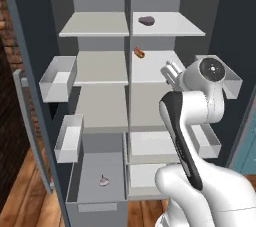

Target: Take the garlic and eggplant from the fridge shelf and place them in the freezer drawer to begin freezing them.

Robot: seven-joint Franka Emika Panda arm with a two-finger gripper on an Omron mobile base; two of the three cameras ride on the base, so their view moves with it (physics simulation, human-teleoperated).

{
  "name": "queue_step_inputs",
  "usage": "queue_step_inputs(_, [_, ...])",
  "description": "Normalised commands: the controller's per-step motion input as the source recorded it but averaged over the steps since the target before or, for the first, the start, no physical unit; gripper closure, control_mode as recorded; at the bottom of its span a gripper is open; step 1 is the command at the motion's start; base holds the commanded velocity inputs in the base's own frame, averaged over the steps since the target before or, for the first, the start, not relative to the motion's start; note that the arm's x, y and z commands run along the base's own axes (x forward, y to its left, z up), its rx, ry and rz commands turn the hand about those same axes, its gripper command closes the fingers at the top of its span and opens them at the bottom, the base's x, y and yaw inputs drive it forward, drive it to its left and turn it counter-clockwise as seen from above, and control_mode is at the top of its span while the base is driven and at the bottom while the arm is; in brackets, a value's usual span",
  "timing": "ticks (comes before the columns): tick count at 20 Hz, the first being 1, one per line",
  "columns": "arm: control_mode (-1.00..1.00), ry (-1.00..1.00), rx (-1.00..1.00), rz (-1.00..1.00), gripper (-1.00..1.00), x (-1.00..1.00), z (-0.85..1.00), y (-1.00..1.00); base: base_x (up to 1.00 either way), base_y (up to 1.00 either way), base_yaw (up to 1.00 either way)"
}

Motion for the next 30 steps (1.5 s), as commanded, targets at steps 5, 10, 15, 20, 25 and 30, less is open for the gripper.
queue_step_inputs(5, [1.00,0.00,0.00,0.00,-1.00,0.00,0.00,0.00,0.00,-0.53,-0.41])
queue_step_inputs(10, [1.00,0.00,0.00,0.00,-1.00,0.00,0.00,0.00,0.11,-0.62,-0.26])
queue_step_inputs(15, [1.00,0.00,0.00,0.00,-1.00,0.00,0.00,0.00,0.45,-0.61,-0.18])
queue_step_inputs(20, [1.00,0.00,0.00,0.00,-1.00,0.00,0.00,0.00,0.72,-0.37,-0.01])
queue_step_inputs(25, [1.00,0.00,0.00,0.00,-1.00,0.00,0.00,0.00,0.83,-0.34,0.00])
queue_step_inputs(30, [1.00,0.00,0.00,0.00,-1.00,0.00,0.00,0.00,1.00,-0.19,0.00])
